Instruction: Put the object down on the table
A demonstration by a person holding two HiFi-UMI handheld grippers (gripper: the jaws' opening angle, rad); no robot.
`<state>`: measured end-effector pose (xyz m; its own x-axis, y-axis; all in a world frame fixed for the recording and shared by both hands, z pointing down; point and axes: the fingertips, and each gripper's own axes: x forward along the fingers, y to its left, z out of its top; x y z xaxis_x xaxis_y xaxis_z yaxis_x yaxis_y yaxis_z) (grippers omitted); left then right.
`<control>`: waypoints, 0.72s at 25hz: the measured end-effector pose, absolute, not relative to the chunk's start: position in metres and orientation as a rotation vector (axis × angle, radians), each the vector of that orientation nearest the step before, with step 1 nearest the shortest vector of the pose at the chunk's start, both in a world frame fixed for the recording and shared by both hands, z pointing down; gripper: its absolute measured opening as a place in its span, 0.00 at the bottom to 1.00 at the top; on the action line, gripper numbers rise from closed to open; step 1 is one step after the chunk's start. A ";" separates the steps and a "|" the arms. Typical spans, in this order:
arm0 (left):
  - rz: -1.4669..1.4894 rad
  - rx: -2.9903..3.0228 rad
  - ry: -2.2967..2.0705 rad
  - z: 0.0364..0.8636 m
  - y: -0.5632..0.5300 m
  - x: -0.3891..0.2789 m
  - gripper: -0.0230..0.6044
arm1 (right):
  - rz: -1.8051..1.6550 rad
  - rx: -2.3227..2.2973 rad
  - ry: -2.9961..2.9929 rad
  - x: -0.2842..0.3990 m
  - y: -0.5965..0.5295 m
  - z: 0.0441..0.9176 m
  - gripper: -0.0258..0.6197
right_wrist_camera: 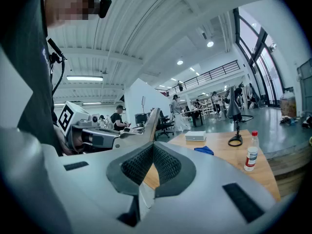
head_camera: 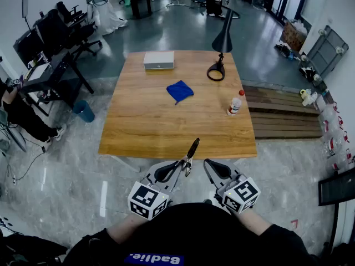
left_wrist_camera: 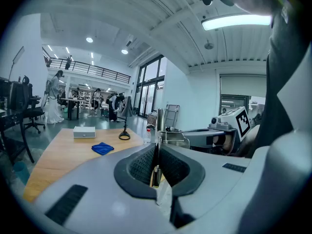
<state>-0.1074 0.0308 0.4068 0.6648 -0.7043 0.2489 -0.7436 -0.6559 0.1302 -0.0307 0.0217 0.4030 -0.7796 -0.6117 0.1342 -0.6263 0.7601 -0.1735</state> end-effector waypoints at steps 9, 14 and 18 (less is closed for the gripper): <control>0.249 2.651 -1.170 0.407 0.035 -0.104 0.07 | 0.328 1.022 -2.879 -0.027 0.026 0.403 0.05; 0.252 2.649 -1.167 0.410 0.035 -0.103 0.07 | 0.359 1.033 -2.886 -0.025 0.027 0.406 0.05; 0.244 2.637 -1.164 0.412 0.035 -0.101 0.07 | 0.384 1.037 -2.895 -0.023 0.027 0.406 0.05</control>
<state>-0.1015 0.0346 0.4120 0.6670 -0.7016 0.2507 -0.7432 -0.6502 0.1576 -0.0228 0.0273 0.4061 -0.7751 -0.6197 0.1229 -0.6303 0.7454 -0.2169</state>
